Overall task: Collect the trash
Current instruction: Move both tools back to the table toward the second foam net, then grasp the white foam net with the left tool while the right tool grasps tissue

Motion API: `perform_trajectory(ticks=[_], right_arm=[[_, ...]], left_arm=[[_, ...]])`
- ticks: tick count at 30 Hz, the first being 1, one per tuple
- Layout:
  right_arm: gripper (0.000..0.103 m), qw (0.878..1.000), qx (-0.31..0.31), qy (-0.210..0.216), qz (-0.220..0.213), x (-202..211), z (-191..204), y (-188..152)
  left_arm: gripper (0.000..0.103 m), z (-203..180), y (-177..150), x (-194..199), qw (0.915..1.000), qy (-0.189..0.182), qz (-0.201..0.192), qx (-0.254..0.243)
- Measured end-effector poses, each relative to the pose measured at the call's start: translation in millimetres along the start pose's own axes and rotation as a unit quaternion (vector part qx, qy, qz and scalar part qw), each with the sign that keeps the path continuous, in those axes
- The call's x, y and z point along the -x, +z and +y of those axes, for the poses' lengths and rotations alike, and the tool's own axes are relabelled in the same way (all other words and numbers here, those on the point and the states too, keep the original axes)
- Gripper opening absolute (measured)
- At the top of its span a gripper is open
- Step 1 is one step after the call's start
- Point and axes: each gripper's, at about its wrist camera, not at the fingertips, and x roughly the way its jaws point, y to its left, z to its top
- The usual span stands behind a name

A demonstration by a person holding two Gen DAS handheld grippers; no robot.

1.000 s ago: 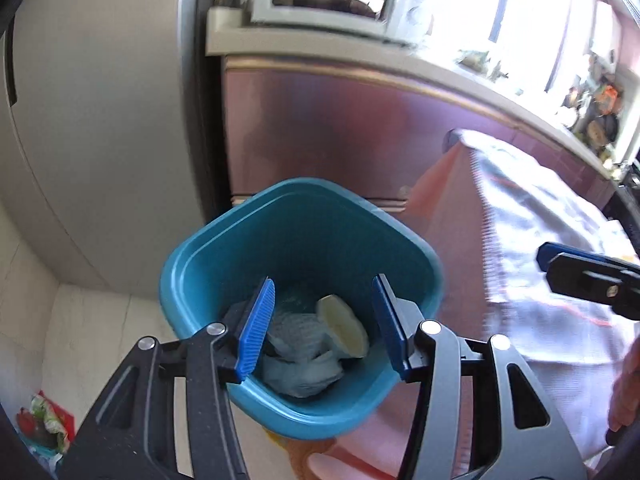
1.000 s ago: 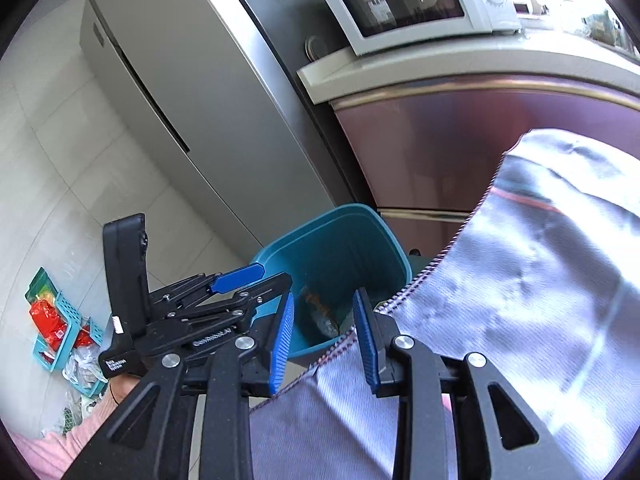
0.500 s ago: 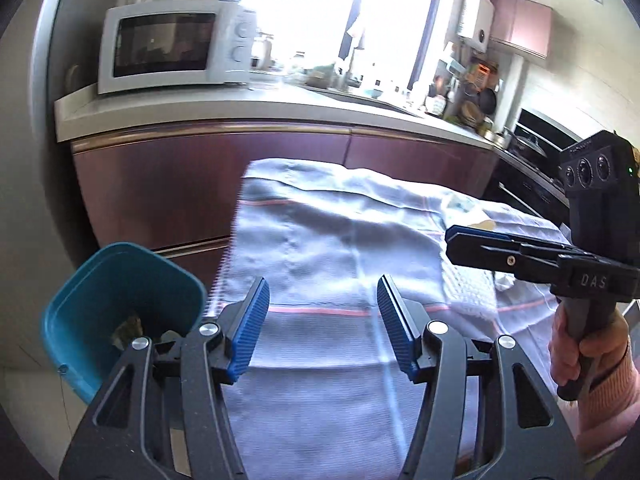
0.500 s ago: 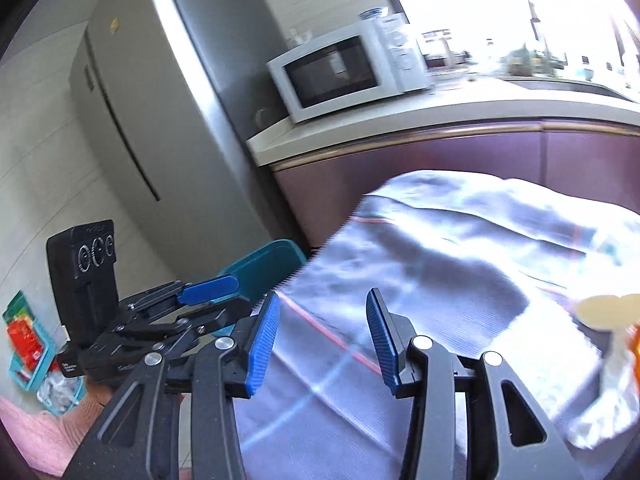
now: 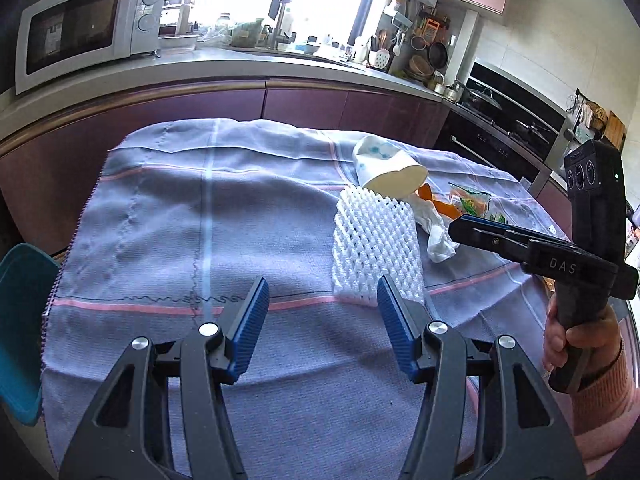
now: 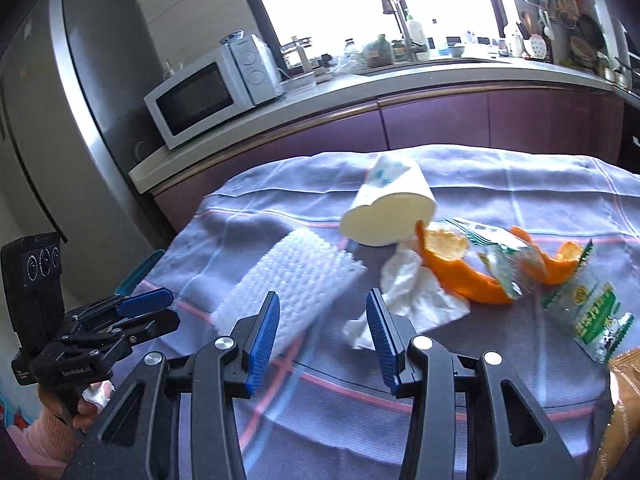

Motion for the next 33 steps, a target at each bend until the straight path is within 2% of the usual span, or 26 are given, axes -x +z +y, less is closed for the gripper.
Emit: perform_trajectory(ticks=[6,14,16,17,19,23,28,29,33], right_arm=[[0.043,1.0,-0.014,-0.025,0.006,-10.8,-19.4,-0.9],[0.042,0.999,-0.024,-0.029,0.028,-26.7,-24.7,5.4],[0.035,0.998,-0.031,-0.028,0.04,-31.0,-27.2,5.1],[0.029,0.998,-0.035,-0.026,0.045,-32.8,-28.5,5.3],[0.025,0.998,-0.044,-0.021,0.049,-34.0,-31.8,4.8],[0.016,0.997,-0.054,-0.015,0.051,-33.0,-35.9,2.8],[0.011,0.997,-0.062,0.001,0.046,-28.5,-37.9,1.8],[0.011,0.997,-0.063,0.003,0.044,-27.1,-38.1,1.4],[0.011,0.997,-0.067,0.023,0.039,-18.9,-36.9,-1.1]], left_arm=[[0.056,-8.0,8.8,-31.5,0.9995,-0.001,0.033,0.002],[0.054,-15.1,14.8,-59.1,0.9973,-0.008,0.072,0.008],[0.052,-16.9,15.8,-64.4,0.9966,-0.012,0.081,0.008],[0.05,-17.4,15.9,-66.0,0.9963,-0.013,0.085,0.008],[0.047,-18.8,17.3,-68.5,0.9961,-0.014,0.087,0.008],[0.033,-18.1,17.3,-70.4,0.995,-0.028,0.095,0.016],[0.02,-17.7,17.0,-67.6,0.9946,-0.035,0.094,0.024],[0.015,-18.1,16.7,-65.9,0.9947,-0.037,0.093,0.024],[0.013,-19.1,15.3,-60.1,0.995,-0.041,0.087,0.026]])
